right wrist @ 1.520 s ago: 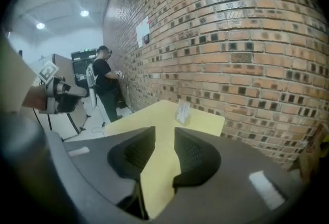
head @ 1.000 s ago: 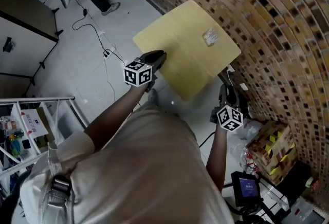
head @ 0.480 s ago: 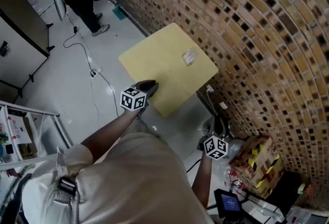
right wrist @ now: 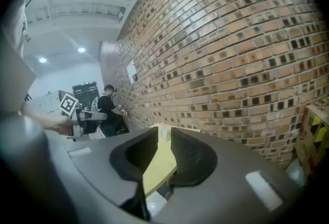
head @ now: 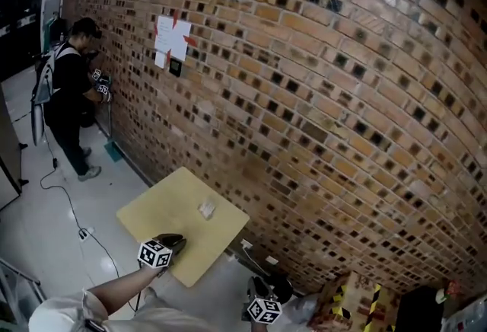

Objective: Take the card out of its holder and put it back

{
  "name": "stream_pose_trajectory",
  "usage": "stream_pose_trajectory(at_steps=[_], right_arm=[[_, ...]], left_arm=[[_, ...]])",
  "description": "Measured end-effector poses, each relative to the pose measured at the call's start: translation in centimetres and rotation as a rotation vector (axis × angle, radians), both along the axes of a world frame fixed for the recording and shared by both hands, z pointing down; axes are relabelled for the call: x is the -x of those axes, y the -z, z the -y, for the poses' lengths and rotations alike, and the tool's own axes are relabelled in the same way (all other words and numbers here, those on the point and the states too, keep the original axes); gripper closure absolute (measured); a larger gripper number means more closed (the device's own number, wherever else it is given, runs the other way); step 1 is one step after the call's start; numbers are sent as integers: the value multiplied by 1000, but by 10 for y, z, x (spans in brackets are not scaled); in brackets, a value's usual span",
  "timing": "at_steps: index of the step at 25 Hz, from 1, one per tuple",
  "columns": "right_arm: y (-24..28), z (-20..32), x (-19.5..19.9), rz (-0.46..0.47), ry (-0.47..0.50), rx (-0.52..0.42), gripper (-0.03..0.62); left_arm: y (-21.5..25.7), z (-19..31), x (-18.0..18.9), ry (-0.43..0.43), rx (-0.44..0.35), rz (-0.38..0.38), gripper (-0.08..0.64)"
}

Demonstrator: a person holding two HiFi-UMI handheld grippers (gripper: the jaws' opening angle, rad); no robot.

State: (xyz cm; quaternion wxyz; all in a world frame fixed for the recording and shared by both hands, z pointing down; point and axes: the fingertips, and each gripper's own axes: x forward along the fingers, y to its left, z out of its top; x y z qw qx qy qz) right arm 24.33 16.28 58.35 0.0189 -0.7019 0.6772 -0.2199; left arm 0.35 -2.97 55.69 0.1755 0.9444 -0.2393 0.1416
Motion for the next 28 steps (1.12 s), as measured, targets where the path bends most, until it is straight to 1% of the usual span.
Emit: stream_pose_trajectory(at_steps=[2, 5, 6, 10, 13, 17, 22, 28], right_arm=[[0, 0, 4, -13, 16, 6, 514], [-7, 0, 15, -100, 60, 62, 518], [-9, 0, 17, -112, 67, 69, 520], [-11, -4, 19, -111, 62, 65, 541], [-15, -5, 20, -107, 54, 72, 554], [-17, -5, 21, -93, 53, 67, 565], [-22, -11, 32, -78, 78, 67, 566], [-28, -16, 31, -86, 98, 76, 566]], left_arm=[[5, -5, -2, 5, 5, -10, 479], [0, -14, -3, 10, 33, -13, 479], [-3, -17, -3, 13, 46, -15, 479], [-14, -32, -3, 32, 94, -26, 480], [-19, -43, -3, 28, 115, -26, 480], [-21, -51, -6, 11, 120, -18, 480], [-22, -61, -7, 9, 125, -19, 480], [-28, -78, -30, -41, 146, -16, 480]])
